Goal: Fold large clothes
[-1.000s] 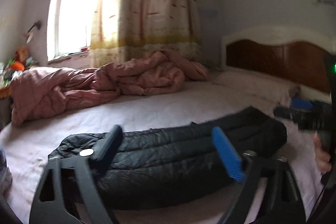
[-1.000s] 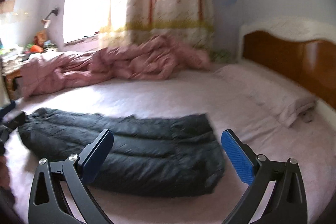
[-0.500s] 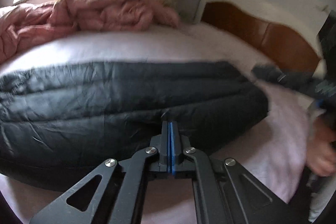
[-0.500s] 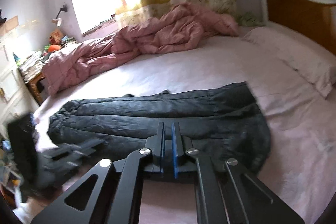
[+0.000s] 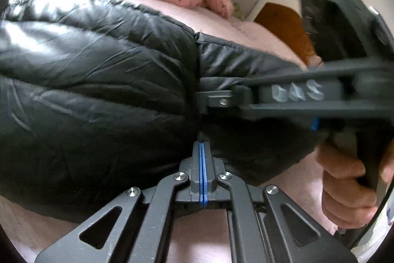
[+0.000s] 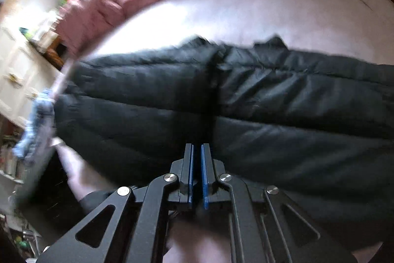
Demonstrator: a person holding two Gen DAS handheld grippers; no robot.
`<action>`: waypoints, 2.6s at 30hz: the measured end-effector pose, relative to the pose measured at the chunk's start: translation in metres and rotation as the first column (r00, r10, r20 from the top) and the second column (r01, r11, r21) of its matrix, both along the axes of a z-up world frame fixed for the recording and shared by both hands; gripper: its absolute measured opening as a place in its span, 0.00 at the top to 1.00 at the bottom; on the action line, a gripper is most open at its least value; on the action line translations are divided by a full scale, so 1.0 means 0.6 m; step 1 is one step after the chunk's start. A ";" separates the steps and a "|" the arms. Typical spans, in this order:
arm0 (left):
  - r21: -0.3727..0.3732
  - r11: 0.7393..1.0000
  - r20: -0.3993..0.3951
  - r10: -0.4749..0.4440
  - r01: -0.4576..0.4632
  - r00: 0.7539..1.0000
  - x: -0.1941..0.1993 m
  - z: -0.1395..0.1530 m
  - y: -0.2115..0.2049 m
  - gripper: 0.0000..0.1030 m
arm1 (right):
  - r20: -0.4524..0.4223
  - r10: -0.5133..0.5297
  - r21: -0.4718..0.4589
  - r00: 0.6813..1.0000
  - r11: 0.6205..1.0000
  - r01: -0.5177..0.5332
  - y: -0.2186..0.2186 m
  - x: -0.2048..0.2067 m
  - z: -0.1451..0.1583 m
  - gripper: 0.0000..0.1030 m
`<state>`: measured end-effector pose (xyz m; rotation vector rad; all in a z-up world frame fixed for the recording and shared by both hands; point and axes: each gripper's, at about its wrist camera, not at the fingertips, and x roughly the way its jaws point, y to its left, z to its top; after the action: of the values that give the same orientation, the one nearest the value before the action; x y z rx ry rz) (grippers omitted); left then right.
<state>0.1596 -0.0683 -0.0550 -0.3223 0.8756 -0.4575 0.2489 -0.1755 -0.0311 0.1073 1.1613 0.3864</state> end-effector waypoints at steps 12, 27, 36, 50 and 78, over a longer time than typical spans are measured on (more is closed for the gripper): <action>-0.014 1.000 -0.020 0.002 -0.002 1.000 0.008 -0.016 0.001 0.97 | -0.109 -0.121 -0.043 0.987 0.992 0.117 0.028 0.148 -0.052 1.00; 0.061 0.998 0.138 -0.038 0.029 0.990 -0.031 0.018 -0.012 0.99 | 0.410 -0.249 0.017 0.877 0.964 0.266 -0.117 -0.079 0.124 0.35; 0.084 0.980 0.437 0.128 -0.182 0.890 -0.106 0.175 0.059 0.42 | 0.514 -0.561 0.169 0.649 0.808 0.565 -0.282 -0.284 0.090 0.12; 0.044 0.954 0.435 0.250 -0.297 0.865 -0.111 0.158 0.162 0.00 | 0.046 -0.686 0.532 0.726 0.632 0.564 -0.341 -0.144 -0.065 0.12; 0.235 0.903 0.197 0.317 -0.359 0.928 -0.042 0.048 0.146 0.37 | 0.589 -0.470 0.018 0.658 0.821 0.570 -0.359 -0.182 0.267 0.74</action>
<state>0.1342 0.0195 -0.0264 -0.1816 0.7000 -0.0355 0.1396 -0.3908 0.1291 0.1604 0.5089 -0.2046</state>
